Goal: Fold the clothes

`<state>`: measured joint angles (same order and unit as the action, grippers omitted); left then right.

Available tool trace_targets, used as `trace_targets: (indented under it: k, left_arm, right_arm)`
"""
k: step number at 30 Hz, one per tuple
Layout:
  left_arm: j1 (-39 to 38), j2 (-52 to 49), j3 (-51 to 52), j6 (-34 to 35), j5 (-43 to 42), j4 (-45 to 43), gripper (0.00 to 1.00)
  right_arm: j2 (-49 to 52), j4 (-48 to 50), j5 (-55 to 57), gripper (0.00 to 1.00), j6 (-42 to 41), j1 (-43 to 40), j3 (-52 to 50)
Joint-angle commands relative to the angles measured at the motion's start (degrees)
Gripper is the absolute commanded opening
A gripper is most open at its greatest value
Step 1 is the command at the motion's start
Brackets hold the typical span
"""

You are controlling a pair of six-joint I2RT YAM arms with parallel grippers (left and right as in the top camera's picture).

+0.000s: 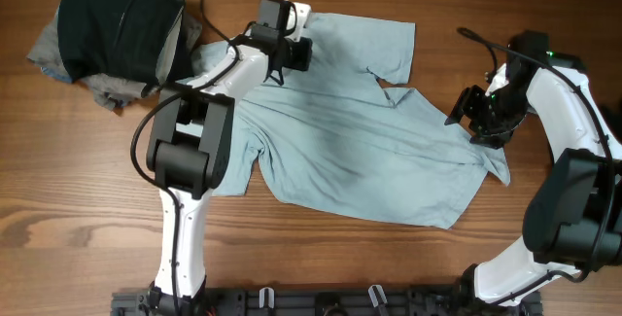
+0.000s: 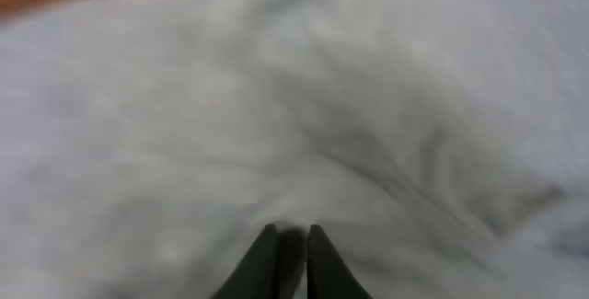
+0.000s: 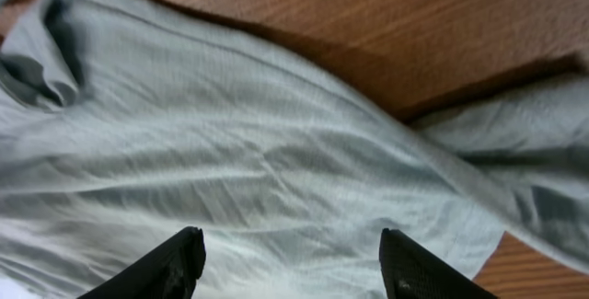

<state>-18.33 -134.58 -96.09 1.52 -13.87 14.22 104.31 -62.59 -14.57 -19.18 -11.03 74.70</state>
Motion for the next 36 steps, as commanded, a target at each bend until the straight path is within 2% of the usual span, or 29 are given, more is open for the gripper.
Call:
trace_targets:
  k: [1, 5, 7, 11, 12, 15, 18, 19, 20, 24, 27, 28, 31, 36]
  left_arm:
    - [6.3, -4.9, 0.5, 9.4, 7.7, -2.9, 0.11]
    - [12.7, -4.9, 0.0, 17.5, 2.6, -9.6, 0.15]
    - [14.9, -4.9, -0.8, 19.8, -0.1, -10.4, 0.12]
    - [17.5, -4.8, -3.3, 20.4, -6.3, -10.4, 0.12]
    - [17.5, -4.6, -3.9, 20.4, -7.9, -10.4, 0.14]
    - [16.9, -4.2, -4.8, 20.0, -11.3, -10.4, 0.21]
    - [16.0, -3.3, -4.9, 19.3, -13.6, -9.9, 0.32]
    - [15.7, -2.8, -4.9, 18.4, -14.1, -9.3, 0.36]
    - [15.3, -2.0, -4.9, 17.8, -14.2, -8.5, 0.38]
    - [14.6, 1.8, -4.9, 13.6, -14.2, -4.3, 0.49]
    - [14.4, 6.1, -4.9, 11.0, -14.2, 0.4, 0.49]
    - [14.3, 8.8, -4.9, 10.1, -14.2, 3.6, 0.49]
    - [14.3, 12.8, -4.9, 7.8, -14.2, 8.6, 0.49]
    - [13.9, 18.1, -4.9, 6.0, -13.7, 15.6, 0.49]
  right_arm:
    - [0.5, -1.3, -0.7, 0.68, 2.6, 0.3, -0.2]
    - [0.5, 0.3, 0.9, 0.65, 2.5, 0.3, -0.2]
    - [0.5, 2.4, 0.5, 0.57, 2.5, 0.4, -0.3]
    - [0.5, 6.6, 0.6, 0.52, 2.4, 1.1, -2.5]
    - [0.5, 8.2, 0.6, 0.54, 2.5, 1.3, -3.5]
    - [0.6, 14.9, 0.3, 0.70, 2.6, 1.5, -6.4]
    - [0.7, 19.2, 0.3, 0.73, 2.6, 1.5, -7.2]
    - [0.8, 19.7, 0.3, 0.77, 2.6, 1.5, -7.2]
    - [0.8, 19.6, 0.3, 0.85, 2.5, 1.5, -7.2]
    - [1.0, 18.1, 0.1, 0.86, 2.6, 1.5, -7.3]
    - [1.2, 15.8, 1.5, 0.79, 5.8, 1.5, -7.6]
    - [1.2, 14.7, 7.6, 0.75, 7.2, 1.5, -7.7]
    - [1.2, 15.7, 11.4, 0.58, 7.3, 1.5, -7.7]
    - [1.2, 18.1, 7.8, 0.57, 8.7, 1.5, -7.7]
